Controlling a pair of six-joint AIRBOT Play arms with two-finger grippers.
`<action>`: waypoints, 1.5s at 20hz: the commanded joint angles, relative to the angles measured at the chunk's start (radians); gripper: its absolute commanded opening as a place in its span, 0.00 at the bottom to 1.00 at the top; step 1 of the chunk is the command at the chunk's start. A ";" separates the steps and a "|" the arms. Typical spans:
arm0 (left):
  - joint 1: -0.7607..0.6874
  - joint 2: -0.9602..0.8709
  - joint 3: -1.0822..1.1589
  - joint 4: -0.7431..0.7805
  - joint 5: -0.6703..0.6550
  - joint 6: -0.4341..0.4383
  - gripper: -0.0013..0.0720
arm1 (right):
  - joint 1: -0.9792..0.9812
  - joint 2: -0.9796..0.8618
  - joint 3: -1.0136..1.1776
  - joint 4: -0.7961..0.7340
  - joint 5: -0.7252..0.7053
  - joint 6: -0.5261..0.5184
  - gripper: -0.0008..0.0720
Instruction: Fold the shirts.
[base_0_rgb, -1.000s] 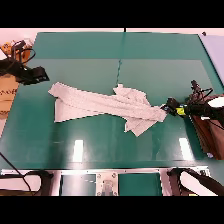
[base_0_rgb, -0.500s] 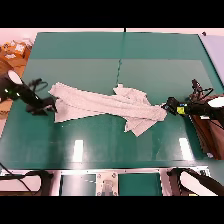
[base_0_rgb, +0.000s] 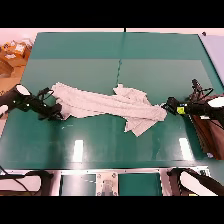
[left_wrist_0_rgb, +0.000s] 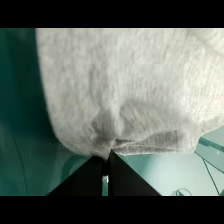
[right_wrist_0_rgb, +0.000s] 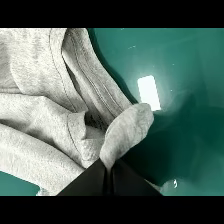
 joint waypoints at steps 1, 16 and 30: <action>0.002 0.001 0.046 0.101 -0.041 0.009 0.05 | -0.001 0.000 0.001 -0.004 0.018 0.000 0.33; 0.002 0.001 0.058 0.225 -0.112 0.044 0.05 | -0.028 -0.109 -0.116 -0.119 0.047 0.082 0.69; 0.001 0.335 0.335 0.203 -0.223 -0.010 0.05 | -0.030 0.000 0.328 0.135 0.303 -0.067 0.03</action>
